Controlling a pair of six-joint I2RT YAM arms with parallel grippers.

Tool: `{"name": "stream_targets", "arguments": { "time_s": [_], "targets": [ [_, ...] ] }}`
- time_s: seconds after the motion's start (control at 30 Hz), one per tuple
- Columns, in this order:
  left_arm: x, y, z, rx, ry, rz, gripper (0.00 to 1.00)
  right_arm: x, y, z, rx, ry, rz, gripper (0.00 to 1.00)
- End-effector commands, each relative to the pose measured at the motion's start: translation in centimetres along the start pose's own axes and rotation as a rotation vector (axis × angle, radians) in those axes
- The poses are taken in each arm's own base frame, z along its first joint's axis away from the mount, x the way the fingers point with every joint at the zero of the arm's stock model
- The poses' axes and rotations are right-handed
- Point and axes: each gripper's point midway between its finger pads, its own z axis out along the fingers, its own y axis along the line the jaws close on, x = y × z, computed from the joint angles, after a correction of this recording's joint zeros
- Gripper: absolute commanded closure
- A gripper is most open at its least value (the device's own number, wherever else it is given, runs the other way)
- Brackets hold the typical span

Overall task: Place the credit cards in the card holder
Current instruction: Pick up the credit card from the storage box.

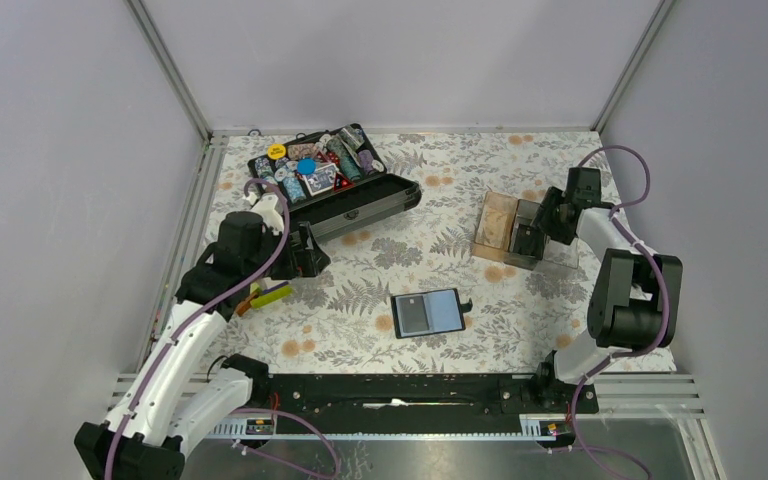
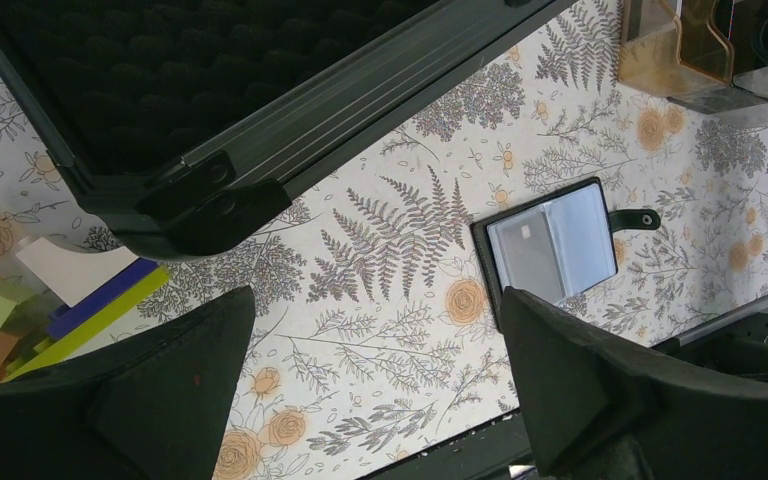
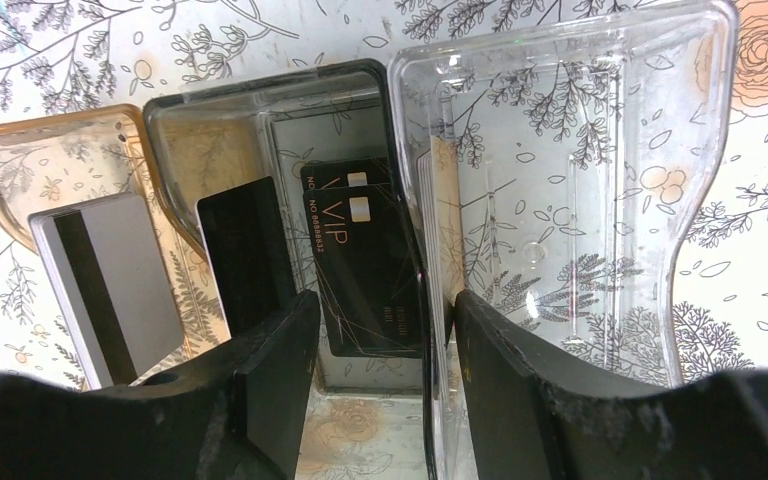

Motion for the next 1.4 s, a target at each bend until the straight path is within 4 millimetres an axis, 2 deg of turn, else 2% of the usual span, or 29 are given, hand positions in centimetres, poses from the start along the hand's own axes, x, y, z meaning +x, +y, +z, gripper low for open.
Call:
{"name": "stream_targets", "arguments": {
  "time_s": [0.0,0.17,0.63,0.8,0.9,1.07,1.27,1.37],
  "targets": [
    [-0.9,-0.6,0.5,0.044,-0.032,-0.005,0.01,-2.7,1.5,-1.9,-0.061,-0.095,-0.011,0.42],
    [-0.8,-0.5,0.6,0.05,-0.023,-0.013,0.01,-2.8,1.5,-2.1,-0.061,-0.105,-0.01,0.43],
    [-0.6,-0.6,0.8,0.066,-0.01,-0.024,0.01,-2.7,1.0,-2.3,-0.035,-0.116,-0.002,0.74],
    [-0.5,-0.7,0.9,0.073,-0.003,-0.026,0.01,-2.8,0.9,-2.3,-0.028,-0.118,-0.002,0.81],
    [-0.4,-0.7,0.9,0.075,-0.002,-0.027,0.01,-2.8,0.8,-2.4,-0.021,-0.117,-0.002,0.82],
    [-0.4,-0.7,1.0,0.08,0.005,-0.03,0.01,-3.4,-0.1,-3.5,0.033,-0.15,0.002,0.85],
    [-0.2,-0.7,1.0,0.082,0.004,-0.031,0.01,-4.6,-2.1,-5.3,0.158,-0.198,0.01,0.99],
    [-0.1,-0.5,1.0,0.074,0.003,-0.039,0.01,-5.2,-2.2,-6.5,0.165,-0.232,0.013,1.0]
  ]
}}
